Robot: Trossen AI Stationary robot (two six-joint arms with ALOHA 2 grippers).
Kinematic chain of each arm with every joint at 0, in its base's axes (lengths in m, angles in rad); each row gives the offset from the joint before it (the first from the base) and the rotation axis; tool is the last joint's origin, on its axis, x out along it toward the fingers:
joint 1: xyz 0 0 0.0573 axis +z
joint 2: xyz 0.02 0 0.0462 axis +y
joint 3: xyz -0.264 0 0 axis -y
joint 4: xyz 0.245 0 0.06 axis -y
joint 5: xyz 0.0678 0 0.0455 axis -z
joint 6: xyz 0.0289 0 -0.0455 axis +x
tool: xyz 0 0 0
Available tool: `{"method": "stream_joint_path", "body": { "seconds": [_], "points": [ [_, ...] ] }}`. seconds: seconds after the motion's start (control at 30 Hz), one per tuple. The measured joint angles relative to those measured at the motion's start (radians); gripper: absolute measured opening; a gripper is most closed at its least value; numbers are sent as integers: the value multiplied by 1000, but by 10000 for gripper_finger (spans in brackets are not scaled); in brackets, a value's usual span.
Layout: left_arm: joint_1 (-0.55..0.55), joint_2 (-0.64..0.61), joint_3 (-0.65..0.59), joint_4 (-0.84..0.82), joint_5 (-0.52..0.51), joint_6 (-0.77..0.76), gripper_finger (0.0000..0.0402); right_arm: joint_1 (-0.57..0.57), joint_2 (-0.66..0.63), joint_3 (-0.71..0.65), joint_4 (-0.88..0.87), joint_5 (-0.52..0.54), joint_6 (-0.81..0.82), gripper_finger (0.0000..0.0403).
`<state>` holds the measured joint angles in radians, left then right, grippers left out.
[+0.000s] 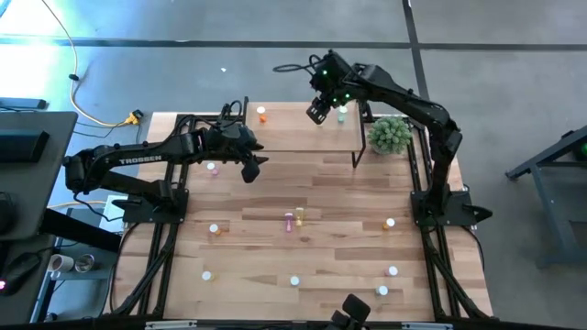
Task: Pick and place medicine bottles onto shelf by color
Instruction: Put the top pink pill bottle on the shelf
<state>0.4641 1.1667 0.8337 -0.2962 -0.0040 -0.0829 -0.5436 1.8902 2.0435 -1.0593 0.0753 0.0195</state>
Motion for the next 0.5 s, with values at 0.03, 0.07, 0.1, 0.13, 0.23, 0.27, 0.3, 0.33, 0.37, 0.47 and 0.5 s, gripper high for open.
{"method": "stream_joint_path", "body": {
  "seconds": [0.03,0.07,0.1,0.13,0.23,0.27,0.3,0.33,0.37,0.47,0.5],
  "points": [
    [0,0,0,0,0,8,207,2,0,19,-9,0,-2,170],
    [0,0,0,0,0,16,207,6,0,39,-23,0,-9,170],
    [0,0,0,0,0,24,207,10,0,57,-37,0,-19,170],
    [0,0,0,0,0,31,207,16,0,75,-45,0,-24,170],
    [0,0,0,0,0,34,207,37,0,121,-73,0,-28,170],
    [0,0,0,0,0,34,207,45,0,133,-84,0,-28,170],
    [0,0,0,0,0,34,207,55,0,143,-94,0,-28,170],
    [0,0,0,0,0,34,207,64,0,151,-106,0,-28,170],
    [0,0,0,0,0,34,207,75,0,157,-122,0,-24,170],
    [0,0,0,-1,0,23,207,112,0,162,-168,0,-20,170],
    [0,0,0,-1,0,6,207,123,1,162,-182,0,-20,170]
  ]
}}
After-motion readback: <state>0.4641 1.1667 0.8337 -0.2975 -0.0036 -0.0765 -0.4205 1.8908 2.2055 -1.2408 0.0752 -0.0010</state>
